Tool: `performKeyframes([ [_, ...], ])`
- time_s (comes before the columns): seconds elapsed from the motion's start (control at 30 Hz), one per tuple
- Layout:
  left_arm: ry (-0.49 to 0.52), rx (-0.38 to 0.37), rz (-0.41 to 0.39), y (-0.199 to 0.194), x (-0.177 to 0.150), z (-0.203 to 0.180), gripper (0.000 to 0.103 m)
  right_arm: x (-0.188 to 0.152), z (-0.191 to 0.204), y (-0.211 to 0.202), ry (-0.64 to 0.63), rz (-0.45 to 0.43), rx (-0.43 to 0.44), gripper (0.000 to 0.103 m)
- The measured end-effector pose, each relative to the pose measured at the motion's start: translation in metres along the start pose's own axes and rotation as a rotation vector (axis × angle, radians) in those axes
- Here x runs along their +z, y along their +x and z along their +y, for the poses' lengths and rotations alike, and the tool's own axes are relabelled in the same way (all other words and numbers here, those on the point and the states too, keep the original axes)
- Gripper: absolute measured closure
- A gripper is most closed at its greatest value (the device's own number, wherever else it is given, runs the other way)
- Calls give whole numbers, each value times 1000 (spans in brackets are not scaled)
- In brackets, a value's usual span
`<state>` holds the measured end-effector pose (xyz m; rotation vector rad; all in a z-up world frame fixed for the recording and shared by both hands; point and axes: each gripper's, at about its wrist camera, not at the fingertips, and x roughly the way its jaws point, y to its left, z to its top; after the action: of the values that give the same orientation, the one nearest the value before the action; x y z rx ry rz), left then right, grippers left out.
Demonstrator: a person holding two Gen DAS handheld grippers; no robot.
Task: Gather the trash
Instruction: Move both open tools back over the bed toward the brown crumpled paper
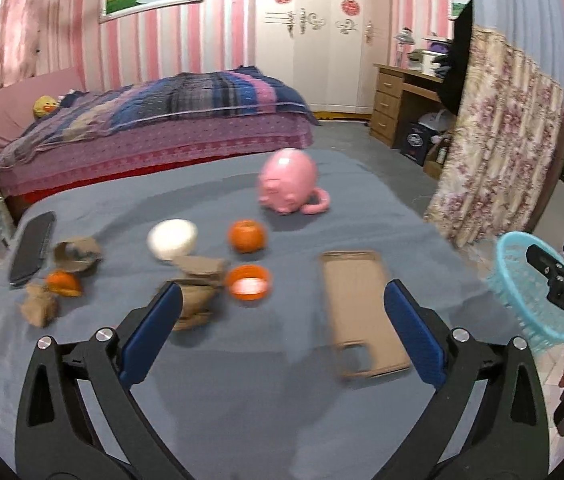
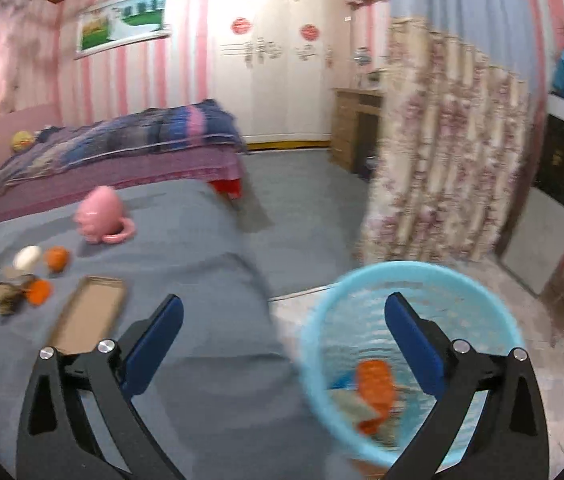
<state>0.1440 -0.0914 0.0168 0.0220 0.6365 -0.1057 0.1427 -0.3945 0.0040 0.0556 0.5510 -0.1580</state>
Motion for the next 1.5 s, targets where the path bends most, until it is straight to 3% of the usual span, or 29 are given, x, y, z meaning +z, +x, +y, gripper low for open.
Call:
performKeyframes([
  [0.1, -14, 33, 4, 0, -9, 34, 6, -6, 30, 9, -3, 51, 72, 5],
  [0.23, -43, 85, 28, 9, -26, 76, 6, -12, 73, 14, -73, 69, 100, 5],
  [0.4, -76, 116, 55, 19, -32, 110, 6, -4, 114, 15, -139, 55, 127, 5],
  [0.7, -124, 143, 89, 28, -41, 161, 6, 14, 176, 26, -126, 49, 183, 5],
  [1.0, -142, 146, 88, 30, -41, 174, 6, 6, 199, 44, -144, 50, 179, 5],
  [1.5, -171, 151, 122, 39, -47, 192, 6, -2, 180, 59, -133, 66, 123, 5],
])
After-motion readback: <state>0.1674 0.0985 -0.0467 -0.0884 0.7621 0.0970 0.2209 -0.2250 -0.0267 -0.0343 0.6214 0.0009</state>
